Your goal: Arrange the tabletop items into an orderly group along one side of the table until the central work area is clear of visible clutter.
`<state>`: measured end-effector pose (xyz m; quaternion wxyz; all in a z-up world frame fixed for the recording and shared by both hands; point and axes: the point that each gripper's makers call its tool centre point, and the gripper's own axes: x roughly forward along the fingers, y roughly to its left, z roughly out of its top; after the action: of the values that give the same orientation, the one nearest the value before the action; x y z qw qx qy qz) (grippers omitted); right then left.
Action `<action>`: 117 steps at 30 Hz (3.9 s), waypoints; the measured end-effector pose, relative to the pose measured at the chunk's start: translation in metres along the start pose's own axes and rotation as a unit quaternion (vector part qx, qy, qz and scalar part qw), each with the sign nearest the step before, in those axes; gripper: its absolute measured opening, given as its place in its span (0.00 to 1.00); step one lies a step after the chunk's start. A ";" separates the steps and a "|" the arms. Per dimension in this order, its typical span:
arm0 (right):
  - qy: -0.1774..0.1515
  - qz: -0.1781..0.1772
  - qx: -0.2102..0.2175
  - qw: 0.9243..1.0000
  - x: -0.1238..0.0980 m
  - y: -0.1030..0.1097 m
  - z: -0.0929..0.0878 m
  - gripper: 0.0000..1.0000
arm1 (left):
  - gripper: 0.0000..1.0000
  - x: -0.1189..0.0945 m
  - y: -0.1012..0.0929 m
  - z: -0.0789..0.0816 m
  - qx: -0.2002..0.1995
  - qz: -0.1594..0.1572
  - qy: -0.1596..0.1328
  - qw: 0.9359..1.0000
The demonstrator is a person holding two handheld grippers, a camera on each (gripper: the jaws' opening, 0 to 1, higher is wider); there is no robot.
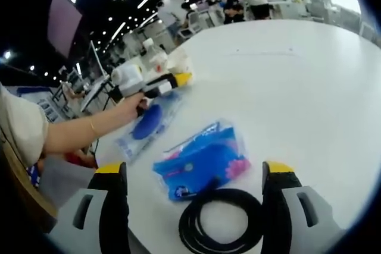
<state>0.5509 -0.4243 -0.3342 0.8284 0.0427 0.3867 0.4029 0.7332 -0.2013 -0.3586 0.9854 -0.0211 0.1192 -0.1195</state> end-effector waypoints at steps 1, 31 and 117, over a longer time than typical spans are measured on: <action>0.000 0.001 -0.001 1.000 0.000 0.000 0.000 0.92 | 0.45 0.000 -0.001 -0.001 0.000 -0.001 0.004 1.000; -0.056 0.028 -0.100 0.993 0.004 0.002 0.033 0.95 | 0.85 -0.055 -0.029 0.006 -0.020 -0.050 0.056 0.997; 0.025 -0.024 -0.192 0.981 0.067 -0.046 -0.002 0.32 | 0.99 -0.183 -0.094 0.037 0.031 -0.147 0.111 0.982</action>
<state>0.6039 -0.4084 -0.3939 0.8207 -0.1372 0.3237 0.4503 0.5475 -0.2475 -0.2740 0.9380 0.0053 0.2194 -0.2684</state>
